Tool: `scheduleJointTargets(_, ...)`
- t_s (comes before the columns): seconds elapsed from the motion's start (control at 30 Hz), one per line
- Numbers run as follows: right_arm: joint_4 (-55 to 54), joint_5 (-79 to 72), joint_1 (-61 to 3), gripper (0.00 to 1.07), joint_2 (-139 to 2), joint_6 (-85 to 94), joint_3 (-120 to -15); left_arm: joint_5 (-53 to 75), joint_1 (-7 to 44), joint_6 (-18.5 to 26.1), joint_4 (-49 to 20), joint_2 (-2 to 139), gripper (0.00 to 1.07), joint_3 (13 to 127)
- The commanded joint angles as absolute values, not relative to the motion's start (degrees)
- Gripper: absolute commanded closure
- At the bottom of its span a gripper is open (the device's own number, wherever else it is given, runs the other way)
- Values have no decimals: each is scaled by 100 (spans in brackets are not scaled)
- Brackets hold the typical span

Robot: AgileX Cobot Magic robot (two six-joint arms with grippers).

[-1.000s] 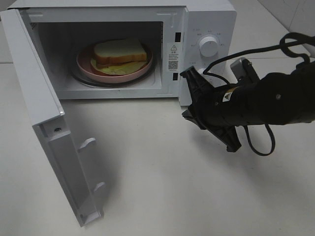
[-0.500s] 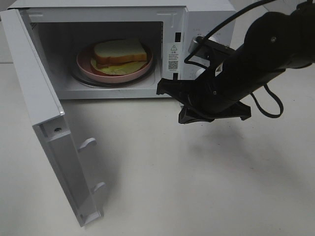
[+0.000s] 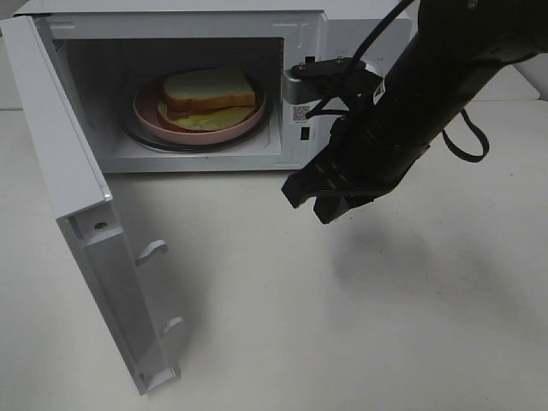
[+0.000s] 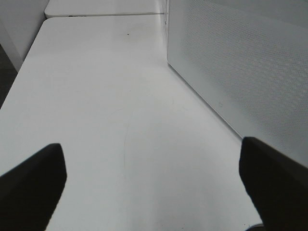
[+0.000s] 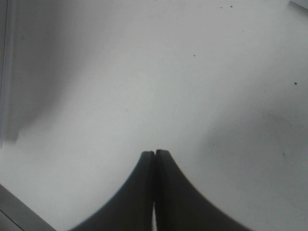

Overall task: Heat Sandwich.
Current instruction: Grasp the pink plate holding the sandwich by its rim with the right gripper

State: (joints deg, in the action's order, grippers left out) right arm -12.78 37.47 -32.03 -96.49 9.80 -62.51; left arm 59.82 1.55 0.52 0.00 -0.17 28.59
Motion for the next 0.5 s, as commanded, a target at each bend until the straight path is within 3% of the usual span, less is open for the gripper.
scheduleJointTargets(0.03, -1238, 4240, -3191, 106, -9597, 2252, -6348, 5936, 132, 57, 0, -143, 15, 2836)
scheduleJointTargets(0.5, -756, 4670, -3191, 103, -9597, 6721, -6411, 5936, 132, 57, 0, -143, 15, 2836)
